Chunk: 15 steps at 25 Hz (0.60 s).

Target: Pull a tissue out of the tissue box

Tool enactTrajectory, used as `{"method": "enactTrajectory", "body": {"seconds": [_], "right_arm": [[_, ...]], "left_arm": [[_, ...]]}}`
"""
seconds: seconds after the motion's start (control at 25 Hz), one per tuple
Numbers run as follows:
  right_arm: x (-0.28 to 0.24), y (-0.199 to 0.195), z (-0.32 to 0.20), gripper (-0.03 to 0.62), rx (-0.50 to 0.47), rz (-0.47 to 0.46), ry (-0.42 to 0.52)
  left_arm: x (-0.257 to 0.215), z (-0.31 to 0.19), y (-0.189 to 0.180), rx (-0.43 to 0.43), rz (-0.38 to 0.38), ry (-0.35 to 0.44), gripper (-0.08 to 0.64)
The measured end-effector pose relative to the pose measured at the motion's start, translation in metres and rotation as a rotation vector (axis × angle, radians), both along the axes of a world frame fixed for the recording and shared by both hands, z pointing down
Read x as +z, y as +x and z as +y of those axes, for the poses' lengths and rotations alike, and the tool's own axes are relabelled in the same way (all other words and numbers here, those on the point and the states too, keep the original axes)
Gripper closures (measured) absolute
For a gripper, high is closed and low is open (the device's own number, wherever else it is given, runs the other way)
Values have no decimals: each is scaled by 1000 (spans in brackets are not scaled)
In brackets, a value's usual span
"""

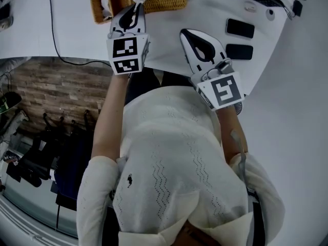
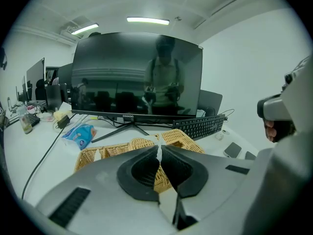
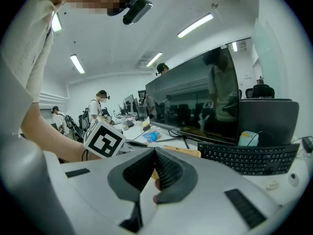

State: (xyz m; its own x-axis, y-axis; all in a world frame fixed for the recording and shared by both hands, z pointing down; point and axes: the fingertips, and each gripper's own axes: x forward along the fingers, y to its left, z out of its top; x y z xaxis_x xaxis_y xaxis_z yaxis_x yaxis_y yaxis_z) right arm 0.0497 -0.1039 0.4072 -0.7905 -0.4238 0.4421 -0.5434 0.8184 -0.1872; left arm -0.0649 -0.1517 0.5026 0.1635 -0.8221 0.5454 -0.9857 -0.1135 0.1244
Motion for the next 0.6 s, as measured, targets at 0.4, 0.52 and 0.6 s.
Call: {"method": "enactTrajectory", "body": {"seconds": [0.4,0.52,0.6], "right_arm": [[-4,-3,7,591,7,-7,16],[-5,-4,8,591,15,-8,21],[-5,-5,11,591,13,-1,20]], "left_arm": [[-3,14,6,33,-16,9,540],[-4,16,6,45,-19,14,540],[-5,17,5,52,-20,17,540]]}}
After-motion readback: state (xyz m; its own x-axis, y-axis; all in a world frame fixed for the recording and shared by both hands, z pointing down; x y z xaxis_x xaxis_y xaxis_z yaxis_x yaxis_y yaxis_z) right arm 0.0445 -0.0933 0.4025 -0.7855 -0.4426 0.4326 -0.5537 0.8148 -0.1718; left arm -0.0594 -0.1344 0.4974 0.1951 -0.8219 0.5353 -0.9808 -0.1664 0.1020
